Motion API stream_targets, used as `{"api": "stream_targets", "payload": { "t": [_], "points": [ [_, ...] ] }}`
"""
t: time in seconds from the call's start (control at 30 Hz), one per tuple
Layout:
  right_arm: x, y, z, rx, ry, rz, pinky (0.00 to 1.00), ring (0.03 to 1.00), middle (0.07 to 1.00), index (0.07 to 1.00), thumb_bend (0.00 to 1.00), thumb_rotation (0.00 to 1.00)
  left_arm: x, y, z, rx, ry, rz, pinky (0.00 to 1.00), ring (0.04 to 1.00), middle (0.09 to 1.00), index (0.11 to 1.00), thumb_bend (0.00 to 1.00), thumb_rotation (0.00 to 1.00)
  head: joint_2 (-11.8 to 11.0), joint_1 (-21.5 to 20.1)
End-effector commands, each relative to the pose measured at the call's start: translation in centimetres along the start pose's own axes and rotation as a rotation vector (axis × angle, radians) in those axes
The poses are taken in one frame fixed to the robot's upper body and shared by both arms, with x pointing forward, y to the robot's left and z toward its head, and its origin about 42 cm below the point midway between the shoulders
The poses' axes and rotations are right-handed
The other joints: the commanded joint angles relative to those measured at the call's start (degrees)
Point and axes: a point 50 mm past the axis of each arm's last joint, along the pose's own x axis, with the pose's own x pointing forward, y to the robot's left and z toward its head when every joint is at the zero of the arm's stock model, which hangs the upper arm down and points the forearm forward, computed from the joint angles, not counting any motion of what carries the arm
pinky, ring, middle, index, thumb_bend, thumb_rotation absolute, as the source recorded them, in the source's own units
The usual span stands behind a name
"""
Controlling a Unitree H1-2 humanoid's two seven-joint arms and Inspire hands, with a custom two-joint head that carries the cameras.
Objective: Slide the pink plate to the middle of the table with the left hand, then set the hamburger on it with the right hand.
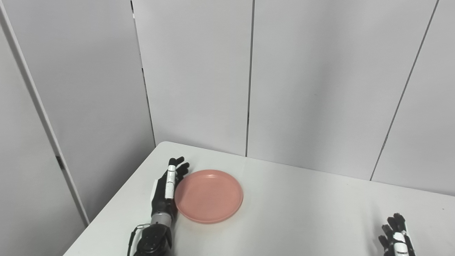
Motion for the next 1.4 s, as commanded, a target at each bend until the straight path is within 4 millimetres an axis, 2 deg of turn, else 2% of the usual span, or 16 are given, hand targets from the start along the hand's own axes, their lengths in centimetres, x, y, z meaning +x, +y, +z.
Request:
{"api": "stream_targets", "payload": {
  "t": [0.0, 0.17, 0.27, 0.3, 0.33, 0.4, 0.47, 0.53, 0.7, 0.87, 0.97, 1.1, 1.23, 1.37],
  "points": [
    [0.8, 0.8, 1.5, 0.003, -0.053, 0.018, 1.00, 1.000, 0.999, 0.999, 0.47, 0.96, 0.6, -1.6, 1.1, -0.013, -0.039, -0.055, 0.90, 0.849, 0.816, 0.807, 0.74, 1.00, 0.20, -0.65],
    [0.9, 0.9, 1.5, 0.025, -0.060, 0.037, 1.00, 1.000, 1.000, 1.000, 0.40, 1.00, -0.4, -3.8, 0.2, -0.056, -0.036, -0.093, 0.83, 0.831, 0.806, 0.801, 0.75, 1.00, 0.62, -2.52],
    [1.0, 1.1, 1.2, 0.036, -0.062, 0.035, 1.00, 1.000, 1.000, 1.000, 0.39, 0.98, -1.1, -5.0, -0.1, -0.072, -0.041, -0.112, 0.81, 0.822, 0.805, 0.794, 0.75, 1.00, 1.23, -5.48],
    [1.1, 1.1, 1.0, 0.037, -0.065, 0.036, 1.00, 1.000, 1.000, 1.000, 0.39, 0.98, -1.3, -5.4, -0.2, -0.076, -0.042, -0.116, 0.80, 0.818, 0.803, 0.790, 0.75, 1.00, 1.23, -5.48],
    [1.1, 1.2, 0.9, 0.055, -0.069, 0.032, 1.00, 1.000, 1.000, 1.000, 0.41, 0.92, -1.7, -5.9, -0.2, -0.082, -0.041, -0.128, 0.80, 0.820, 0.806, 0.792, 0.74, 1.00, 1.53, -7.04],
    [1.3, 1.3, 0.5, 0.070, -0.065, 0.030, 1.00, 1.000, 1.000, 1.000, 0.44, 0.91, -2.5, -7.0, -0.3, -0.092, -0.034, -0.151, 0.80, 0.824, 0.810, 0.795, 0.74, 1.00, 1.78, -8.45],
    [1.4, 1.4, 0.2, 0.086, -0.068, 0.018, 1.00, 0.982, 0.984, 0.979, 0.49, 0.82, -3.2, -7.9, -0.4, -0.103, -0.028, -0.172, 0.80, 0.828, 0.813, 0.796, 0.72, 1.00, 2.05, -9.82],
    [1.5, 1.6, 0.0, 0.092, -0.063, 0.033, 1.00, 0.995, 0.996, 0.992, 0.53, 0.83, -3.7, -8.5, -0.5, -0.108, -0.022, -0.196, 0.81, 0.834, 0.820, 0.803, 0.70, 1.00, 2.34, -10.98],
    [1.5, 2.1, -0.3, 0.113, -0.062, 0.043, 1.00, 0.990, 0.993, 0.991, 0.54, 0.77, -5.2, -10.7, -1.5, -0.128, 0.022, -0.278, 0.85, 0.855, 0.830, 0.811, 0.72, 1.00, 3.38, -14.67],
    [1.2, 3.0, 0.1, 0.102, -0.055, 0.021, 1.00, 0.972, 0.975, 0.983, 0.53, 0.77, -6.4, -12.0, -2.2, -0.169, 0.056, -0.326, 0.86, 0.869, 0.842, 0.823, 0.72, 1.00, 4.49, -18.29],
    [1.2, 3.4, 0.2, 0.081, -0.053, 0.020, 0.99, 0.971, 0.972, 0.983, 0.52, 0.81, -7.1, -12.7, -2.3, -0.178, 0.063, -0.352, 0.87, 0.871, 0.846, 0.827, 0.70, 1.00, 4.80, -19.52],
    [1.6, 4.1, -0.1, 0.070, -0.054, 0.024, 1.00, 0.968, 0.966, 0.977, 0.56, 0.81, -8.3, -13.9, -2.2, -0.175, 0.064, -0.400, 0.88, 0.872, 0.855, 0.839, 0.67, 1.00, 5.27, -22.23],
    [2.0, 4.2, -0.3, 0.027, -0.078, 0.058, 1.00, 0.972, 0.981, 0.998, 0.57, 0.87, -9.4, -14.9, -2.0, -0.173, 0.086, -0.428, 0.90, 0.882, 0.867, 0.849, 0.68, 1.00, 5.62, -23.36],
    [2.0, 4.4, -0.2, 0.018, -0.067, 0.055, 0.99, 0.960, 0.980, 0.997, 0.60, 0.84, -10.4, -15.5, -1.8, -0.176, 0.107, -0.443, 0.90, 0.898, 0.883, 0.868, 0.70, 1.00, 6.33, -24.17]
  ]
}}
